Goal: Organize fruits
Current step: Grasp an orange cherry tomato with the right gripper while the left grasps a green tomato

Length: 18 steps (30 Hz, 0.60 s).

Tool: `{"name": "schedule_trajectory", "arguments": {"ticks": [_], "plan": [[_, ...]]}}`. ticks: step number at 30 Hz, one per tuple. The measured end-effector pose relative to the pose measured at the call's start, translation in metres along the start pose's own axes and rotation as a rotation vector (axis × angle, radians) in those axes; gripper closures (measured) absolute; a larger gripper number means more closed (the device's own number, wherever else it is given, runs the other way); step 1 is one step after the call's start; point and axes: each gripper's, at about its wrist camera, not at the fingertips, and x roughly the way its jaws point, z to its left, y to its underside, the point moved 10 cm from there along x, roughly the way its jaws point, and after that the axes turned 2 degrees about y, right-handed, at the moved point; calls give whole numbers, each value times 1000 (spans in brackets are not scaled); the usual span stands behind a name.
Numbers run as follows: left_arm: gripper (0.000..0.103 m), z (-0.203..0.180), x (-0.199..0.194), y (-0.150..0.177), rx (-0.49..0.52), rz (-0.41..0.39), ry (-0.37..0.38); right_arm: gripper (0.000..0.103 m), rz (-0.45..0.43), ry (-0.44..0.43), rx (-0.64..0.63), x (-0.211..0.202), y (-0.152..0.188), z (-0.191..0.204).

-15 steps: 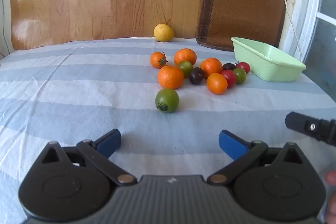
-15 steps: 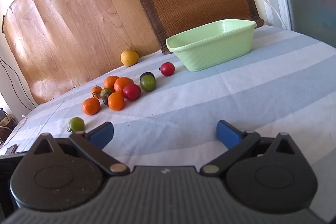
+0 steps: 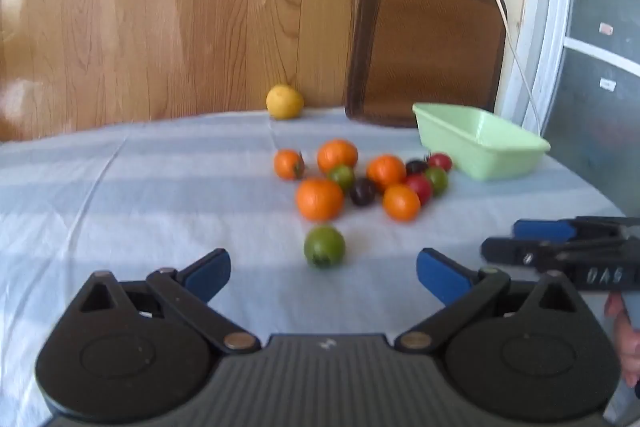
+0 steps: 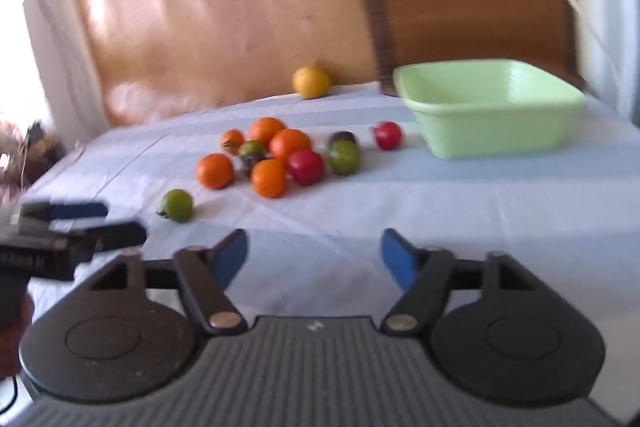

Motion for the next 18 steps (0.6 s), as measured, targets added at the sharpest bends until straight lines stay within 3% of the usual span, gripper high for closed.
{"name": "schedule_trajectory", "arguments": {"ticks": [2,5,10,15,16,18], "plan": [[19,-2,8,-8,31,3,-9,51,4,-29,-54,10,-8,12],[32,-3,18,-11,89,11,-15,63,19,-72,-106,27,-17,25],[41,-6,35,-5,126,55,-5,65,55,-74,-139,55,-20,28],[61,-3,44,7,125,90,-6,65,79,-97,-88,73,-24,26],[76,-4,43,8,133,89,-2,67,76,-97,-93,74,-24,27],[75,-7,41,5,139,87,-9,73,66,-92,-113,73,-22,29]]}}
